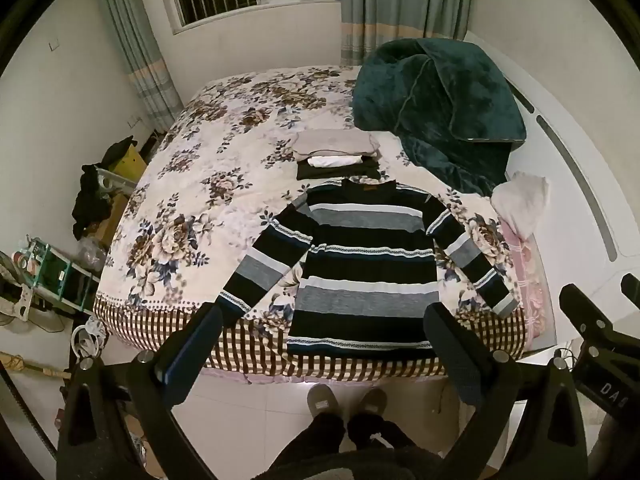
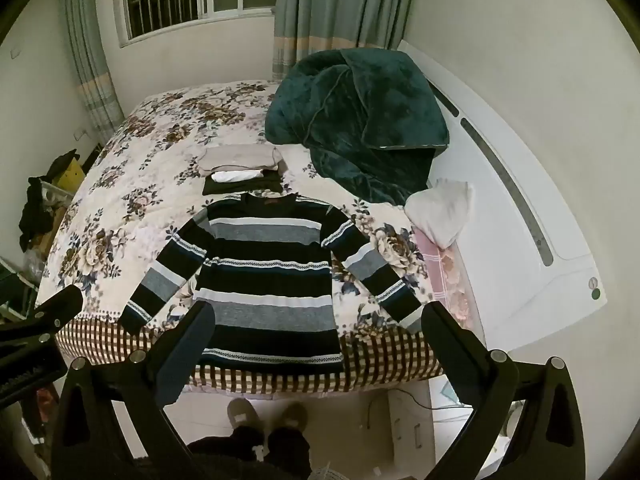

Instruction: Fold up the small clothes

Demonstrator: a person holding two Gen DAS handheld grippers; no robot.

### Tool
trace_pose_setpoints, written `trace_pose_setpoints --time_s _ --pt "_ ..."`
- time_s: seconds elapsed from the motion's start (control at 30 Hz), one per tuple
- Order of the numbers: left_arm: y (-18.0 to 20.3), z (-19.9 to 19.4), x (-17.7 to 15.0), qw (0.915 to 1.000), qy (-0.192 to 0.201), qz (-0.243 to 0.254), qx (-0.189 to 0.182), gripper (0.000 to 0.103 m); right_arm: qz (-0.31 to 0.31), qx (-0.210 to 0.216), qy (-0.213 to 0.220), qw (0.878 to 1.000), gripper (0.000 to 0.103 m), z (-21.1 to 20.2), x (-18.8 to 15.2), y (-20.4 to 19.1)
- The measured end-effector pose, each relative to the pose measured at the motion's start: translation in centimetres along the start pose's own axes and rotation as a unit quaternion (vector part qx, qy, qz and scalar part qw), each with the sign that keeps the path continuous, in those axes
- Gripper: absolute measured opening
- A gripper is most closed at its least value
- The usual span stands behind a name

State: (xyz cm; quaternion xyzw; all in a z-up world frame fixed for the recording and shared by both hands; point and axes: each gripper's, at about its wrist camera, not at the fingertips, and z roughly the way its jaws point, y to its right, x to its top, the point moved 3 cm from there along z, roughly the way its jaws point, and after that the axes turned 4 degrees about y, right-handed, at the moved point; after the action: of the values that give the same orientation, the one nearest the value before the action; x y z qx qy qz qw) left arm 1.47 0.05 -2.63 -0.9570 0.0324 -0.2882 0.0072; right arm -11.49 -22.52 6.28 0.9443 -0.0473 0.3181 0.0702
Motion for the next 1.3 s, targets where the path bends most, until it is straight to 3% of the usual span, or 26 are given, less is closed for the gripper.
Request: trace_pose_setpoints --time_s 1.3 --pt "-0.7 -0.5 1.3 1.0000 0.004 -0.002 0.006 0.103 -0.005 -0.002 0.004 1.000 0.103 -0.9 0.1 -0.4"
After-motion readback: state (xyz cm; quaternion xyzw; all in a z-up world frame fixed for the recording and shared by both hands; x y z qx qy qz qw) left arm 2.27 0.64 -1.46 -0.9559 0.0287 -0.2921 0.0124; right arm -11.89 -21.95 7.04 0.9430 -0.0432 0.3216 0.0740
